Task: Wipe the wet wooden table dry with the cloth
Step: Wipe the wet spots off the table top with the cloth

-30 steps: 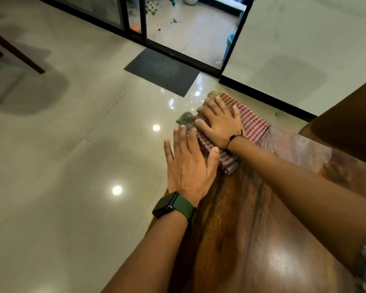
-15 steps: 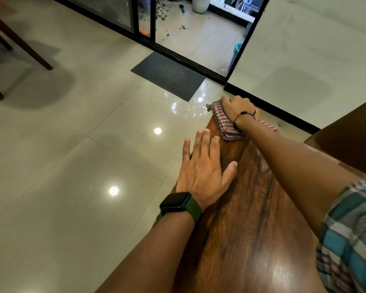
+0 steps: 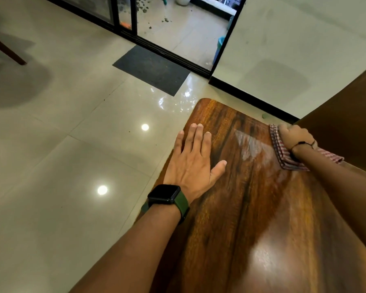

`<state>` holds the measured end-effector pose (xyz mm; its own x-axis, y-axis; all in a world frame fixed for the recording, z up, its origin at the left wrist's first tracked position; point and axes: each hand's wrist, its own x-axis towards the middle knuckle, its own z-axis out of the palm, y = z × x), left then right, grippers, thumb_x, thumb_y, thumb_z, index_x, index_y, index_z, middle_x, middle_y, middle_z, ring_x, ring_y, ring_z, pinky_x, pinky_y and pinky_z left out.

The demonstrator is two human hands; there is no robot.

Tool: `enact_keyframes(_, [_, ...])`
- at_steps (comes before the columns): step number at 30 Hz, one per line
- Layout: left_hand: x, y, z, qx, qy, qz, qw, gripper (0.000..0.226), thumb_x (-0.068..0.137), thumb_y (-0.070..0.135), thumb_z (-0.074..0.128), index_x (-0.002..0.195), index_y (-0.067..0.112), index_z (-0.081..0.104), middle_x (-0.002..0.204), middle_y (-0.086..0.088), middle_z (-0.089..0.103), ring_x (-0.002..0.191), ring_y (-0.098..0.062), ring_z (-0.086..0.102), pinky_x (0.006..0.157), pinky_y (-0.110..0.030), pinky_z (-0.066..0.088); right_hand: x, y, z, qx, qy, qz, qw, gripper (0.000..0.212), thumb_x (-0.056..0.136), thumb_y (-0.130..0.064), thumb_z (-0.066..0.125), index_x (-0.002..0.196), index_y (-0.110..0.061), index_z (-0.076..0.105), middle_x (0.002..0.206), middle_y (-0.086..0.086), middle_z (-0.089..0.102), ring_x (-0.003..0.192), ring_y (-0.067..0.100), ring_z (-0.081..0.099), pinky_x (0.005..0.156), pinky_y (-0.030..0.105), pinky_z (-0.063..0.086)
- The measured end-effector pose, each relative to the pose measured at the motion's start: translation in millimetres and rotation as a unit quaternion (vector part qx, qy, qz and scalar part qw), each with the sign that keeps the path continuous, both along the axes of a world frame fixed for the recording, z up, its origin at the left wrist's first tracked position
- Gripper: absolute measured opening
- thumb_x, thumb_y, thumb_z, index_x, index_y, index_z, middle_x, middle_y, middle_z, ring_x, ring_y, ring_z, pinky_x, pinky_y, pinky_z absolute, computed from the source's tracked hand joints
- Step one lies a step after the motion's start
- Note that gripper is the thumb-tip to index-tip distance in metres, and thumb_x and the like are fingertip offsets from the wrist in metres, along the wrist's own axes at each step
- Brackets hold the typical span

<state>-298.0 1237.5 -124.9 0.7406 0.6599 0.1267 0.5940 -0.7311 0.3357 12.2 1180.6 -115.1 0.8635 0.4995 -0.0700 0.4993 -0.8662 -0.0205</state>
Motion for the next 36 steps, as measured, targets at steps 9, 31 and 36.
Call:
enact_keyframes(9, [0.3, -0.4, -2.2, 0.012, 0.007, -0.005, 1.0, 0.075, 0.09, 0.061, 0.01, 0.147, 0.013, 0.003, 0.157, -0.01, -0.004, 0.143, -0.021, -0.012, 0.112, -0.038, -0.016, -86.9, 111.9, -0.1, 0.06, 0.027, 0.128, 0.99, 0.06, 0.096, -0.043, 0.021, 0.112, -0.002, 0.062, 0.12, 0.024, 0.059, 0.108, 0.035, 0.056, 0.08, 0.036, 0.038])
enact_keyframes(31, [93.5, 21.7, 7.6, 0.019, -0.05, -0.027, 0.998, 0.066, 0.088, 0.045, 0.021, 0.138, 0.004, 0.029, 0.149, -0.017, 0.027, 0.142, -0.026, 0.016, 0.118, -0.04, 0.007, 18.4, -43.4, -11.6, 0.053, -0.058, 0.056, 0.995, 0.058, 0.094, -0.053, 0.021, 0.124, -0.015, 0.053, 0.127, 0.017, 0.056, 0.117, 0.035, 0.047, 0.096, 0.048, 0.031])
enact_keyframes(36, [95.9, 18.6, 8.2, -0.004, -0.056, -0.026, 0.998, 0.065, 0.086, 0.041, 0.02, 0.138, 0.003, 0.028, 0.151, -0.018, 0.025, 0.143, -0.026, 0.013, 0.118, -0.038, 0.004, -38.7, -18.7, -12.1, 0.034, -0.018, 0.111, 0.993, 0.058, 0.094, -0.058, 0.016, 0.143, -0.03, 0.027, 0.156, 0.005, 0.021, 0.141, 0.029, 0.018, 0.112, 0.057, 0.008])
